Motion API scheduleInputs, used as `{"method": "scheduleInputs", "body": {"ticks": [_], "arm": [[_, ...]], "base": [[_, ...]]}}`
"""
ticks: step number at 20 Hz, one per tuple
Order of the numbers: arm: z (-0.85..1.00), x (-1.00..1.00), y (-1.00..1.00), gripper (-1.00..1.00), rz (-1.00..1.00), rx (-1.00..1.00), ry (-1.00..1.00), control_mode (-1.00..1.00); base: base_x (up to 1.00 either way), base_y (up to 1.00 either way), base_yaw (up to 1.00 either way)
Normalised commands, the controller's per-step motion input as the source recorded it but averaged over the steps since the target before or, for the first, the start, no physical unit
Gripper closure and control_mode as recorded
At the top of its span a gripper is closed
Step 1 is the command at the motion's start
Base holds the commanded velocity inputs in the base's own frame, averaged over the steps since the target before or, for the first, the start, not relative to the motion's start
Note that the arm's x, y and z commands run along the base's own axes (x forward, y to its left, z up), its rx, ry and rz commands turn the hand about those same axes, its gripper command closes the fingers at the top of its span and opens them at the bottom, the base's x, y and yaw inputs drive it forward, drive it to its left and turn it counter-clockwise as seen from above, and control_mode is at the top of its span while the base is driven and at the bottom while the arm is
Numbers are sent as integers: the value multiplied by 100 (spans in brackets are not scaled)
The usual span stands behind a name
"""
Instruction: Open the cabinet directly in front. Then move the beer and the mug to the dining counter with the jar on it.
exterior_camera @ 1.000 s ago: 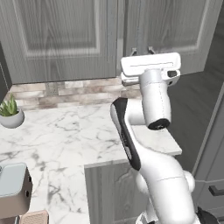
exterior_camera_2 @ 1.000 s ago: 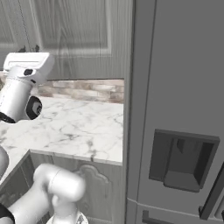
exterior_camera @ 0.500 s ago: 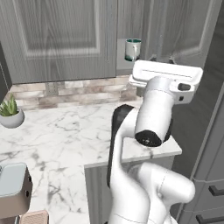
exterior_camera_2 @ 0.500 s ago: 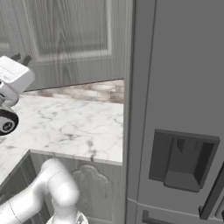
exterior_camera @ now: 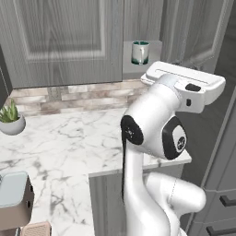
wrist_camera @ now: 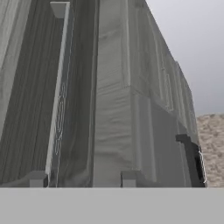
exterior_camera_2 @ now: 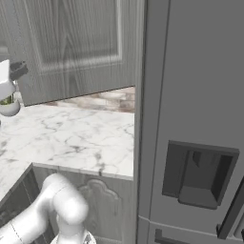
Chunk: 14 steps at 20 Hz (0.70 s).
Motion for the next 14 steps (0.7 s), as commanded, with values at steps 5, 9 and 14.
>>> {"method": "scheduleInputs", "body": {"ticks": [5, 9, 14], "arm": [[4, -67, 30, -100, 5, 0, -18, -100], [7, -76, 94, -100, 12, 1, -11, -100], [21, -29, 64, -100, 6, 3, -4, -100]], "base": [[0, 0, 0], [0, 0, 0], [0, 0, 0]]}}
